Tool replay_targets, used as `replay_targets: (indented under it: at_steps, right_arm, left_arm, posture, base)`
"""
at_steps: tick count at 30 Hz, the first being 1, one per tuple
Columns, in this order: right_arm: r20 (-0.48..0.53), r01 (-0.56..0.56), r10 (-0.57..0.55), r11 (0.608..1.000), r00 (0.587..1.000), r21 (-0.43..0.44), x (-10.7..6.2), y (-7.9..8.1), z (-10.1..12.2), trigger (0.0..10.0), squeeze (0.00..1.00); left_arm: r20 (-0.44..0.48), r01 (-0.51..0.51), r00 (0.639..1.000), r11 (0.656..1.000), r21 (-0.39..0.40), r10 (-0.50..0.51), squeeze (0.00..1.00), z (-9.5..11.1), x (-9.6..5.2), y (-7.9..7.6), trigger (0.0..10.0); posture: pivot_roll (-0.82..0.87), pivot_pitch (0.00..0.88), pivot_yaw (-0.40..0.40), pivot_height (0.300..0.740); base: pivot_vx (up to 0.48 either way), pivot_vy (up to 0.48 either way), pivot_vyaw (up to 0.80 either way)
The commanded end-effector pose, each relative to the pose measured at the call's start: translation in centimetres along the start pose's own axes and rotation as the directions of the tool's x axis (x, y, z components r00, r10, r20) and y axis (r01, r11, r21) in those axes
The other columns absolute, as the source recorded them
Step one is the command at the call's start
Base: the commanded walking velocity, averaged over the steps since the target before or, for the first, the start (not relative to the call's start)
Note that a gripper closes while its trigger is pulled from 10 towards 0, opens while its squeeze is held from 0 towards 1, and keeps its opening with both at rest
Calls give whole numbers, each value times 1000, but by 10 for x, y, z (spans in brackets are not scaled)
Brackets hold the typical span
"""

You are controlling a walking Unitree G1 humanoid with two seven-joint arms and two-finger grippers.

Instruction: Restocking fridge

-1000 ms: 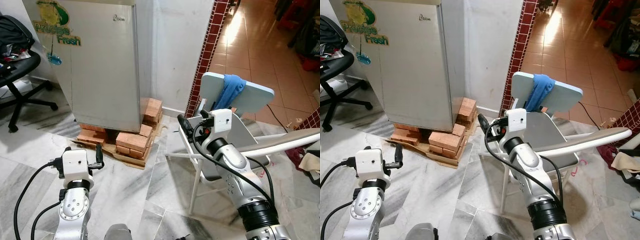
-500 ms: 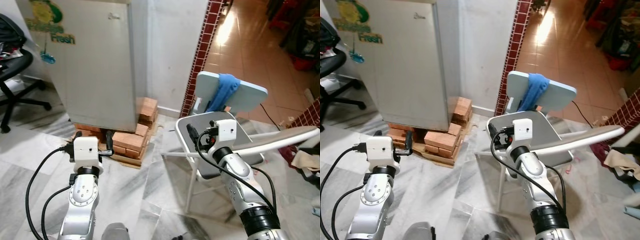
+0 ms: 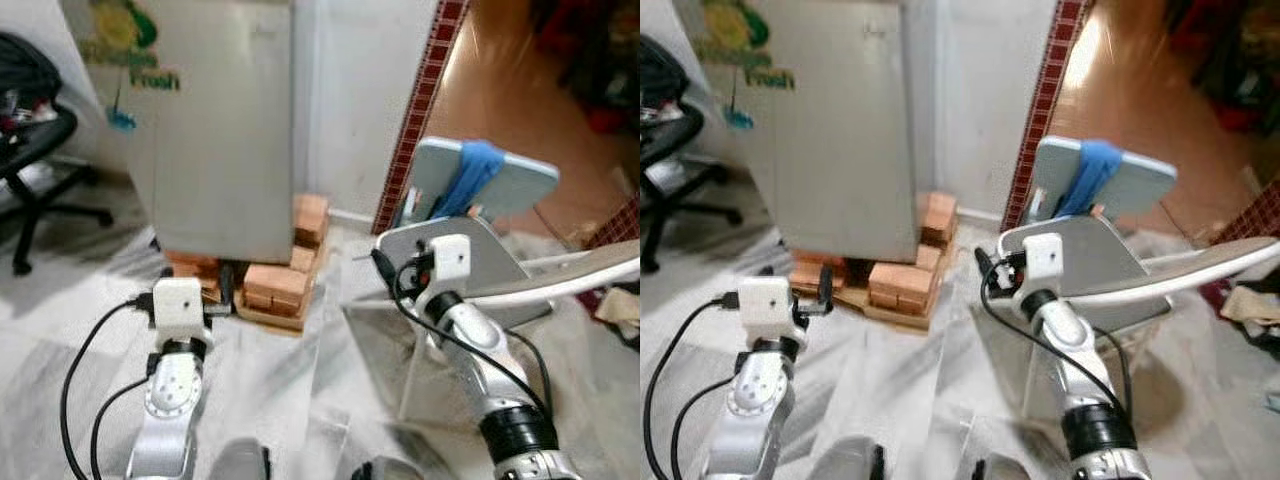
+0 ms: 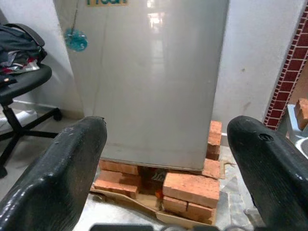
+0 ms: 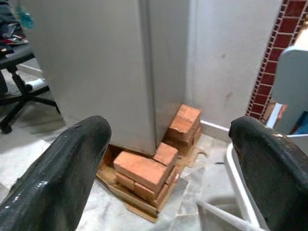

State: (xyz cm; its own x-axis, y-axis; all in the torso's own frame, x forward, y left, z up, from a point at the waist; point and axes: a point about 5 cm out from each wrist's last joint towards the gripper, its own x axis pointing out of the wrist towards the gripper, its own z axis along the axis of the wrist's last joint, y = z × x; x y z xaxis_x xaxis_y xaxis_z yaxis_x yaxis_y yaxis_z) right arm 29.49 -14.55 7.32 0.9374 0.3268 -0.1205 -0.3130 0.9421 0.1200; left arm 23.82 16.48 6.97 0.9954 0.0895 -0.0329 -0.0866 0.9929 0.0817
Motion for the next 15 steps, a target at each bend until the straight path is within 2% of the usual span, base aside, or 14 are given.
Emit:
replay_targets:
  at_steps: [1,6,10,15]
  right_arm:
    - [64,-20,19,1000,998,9,2,6,8,10000,0]
    - [89,-23,22,1000,996,11,-1,5,11,10000,0]
    - [103,28,-28,1000,994,0,-3,-1,14,10000,0]
    - [115,40,-38,999,993,-15,-3,-3,15,10000,0]
  left_arm:
    - [3,-16,1000,1000,8,16,0,2,0,9,10000]
    - [8,-5,1000,1000,-10,5,0,4,-2,9,10000]
    - [8,-22,1000,1000,-16,22,0,5,-5,11,10000]
    - [-12,-49,999,998,-48,49,0,3,-4,15,10000]
  posture:
    - [118,80,-51,740]
    - [118,89,-49,740]
    - [120,93,-48,740]
    - [123,93,-42,740]
  base:
    - [0,480,0]
    - [0,480,0]
    - [0,480,0]
    - [0,480,-800]
